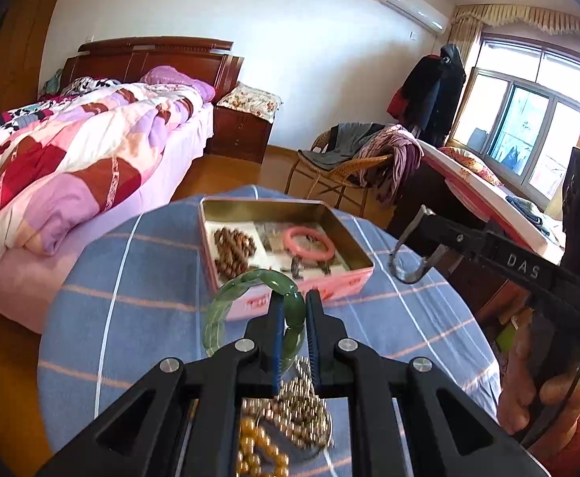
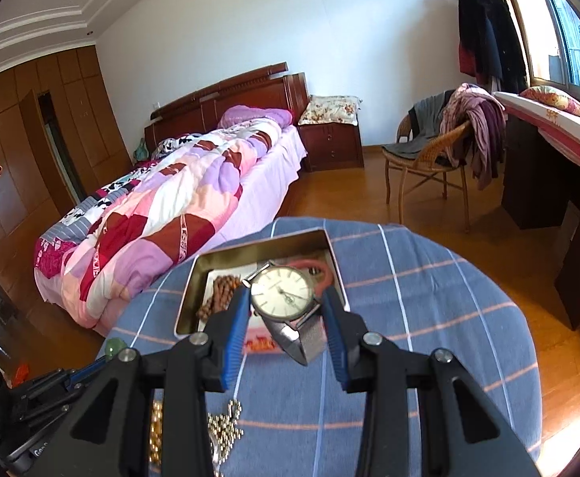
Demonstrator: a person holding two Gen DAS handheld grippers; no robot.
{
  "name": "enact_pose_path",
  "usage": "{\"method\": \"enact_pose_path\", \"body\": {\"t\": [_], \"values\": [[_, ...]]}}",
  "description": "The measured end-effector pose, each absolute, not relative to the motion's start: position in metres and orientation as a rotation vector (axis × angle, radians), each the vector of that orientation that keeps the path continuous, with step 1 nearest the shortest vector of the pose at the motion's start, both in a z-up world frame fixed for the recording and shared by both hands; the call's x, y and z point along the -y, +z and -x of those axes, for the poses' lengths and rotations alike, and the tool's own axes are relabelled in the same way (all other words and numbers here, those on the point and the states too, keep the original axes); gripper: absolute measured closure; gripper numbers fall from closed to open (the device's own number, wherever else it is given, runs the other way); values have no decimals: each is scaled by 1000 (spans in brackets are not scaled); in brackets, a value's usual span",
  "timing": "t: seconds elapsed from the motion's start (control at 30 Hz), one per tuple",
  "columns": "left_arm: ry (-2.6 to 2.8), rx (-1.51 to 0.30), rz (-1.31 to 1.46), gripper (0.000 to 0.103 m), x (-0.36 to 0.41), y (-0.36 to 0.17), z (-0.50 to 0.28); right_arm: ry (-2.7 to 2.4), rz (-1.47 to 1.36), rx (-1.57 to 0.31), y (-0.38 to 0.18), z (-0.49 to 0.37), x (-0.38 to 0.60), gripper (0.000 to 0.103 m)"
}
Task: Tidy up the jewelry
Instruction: 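Carry the jade bangle and watch into the pink tin while opening both tools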
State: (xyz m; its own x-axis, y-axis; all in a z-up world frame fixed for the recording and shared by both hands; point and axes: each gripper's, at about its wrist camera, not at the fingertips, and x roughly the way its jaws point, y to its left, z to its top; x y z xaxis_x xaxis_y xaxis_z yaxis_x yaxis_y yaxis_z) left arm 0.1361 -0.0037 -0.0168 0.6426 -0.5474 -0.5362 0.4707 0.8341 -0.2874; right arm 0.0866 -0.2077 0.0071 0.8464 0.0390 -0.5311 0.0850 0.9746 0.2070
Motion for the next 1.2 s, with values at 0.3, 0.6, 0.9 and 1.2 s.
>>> {"method": "enact_pose_path", "body": {"t": [0.3,0.6,0.9,1.2], "values": [[-604,-633,125,93,25,-16,-171,-40,-238,-560,0,-116,209,63],[-615,-683,125,93,55,-35,-218,-81,-246,-606,-25,-161,212,63],[-587,-779,94,93,72,-60,-246,-75,-271,-706,-60,-193,219,63],[-520,-842,59,93,84,-73,-262,-46,-282,-714,-74,-204,226,62]]}}
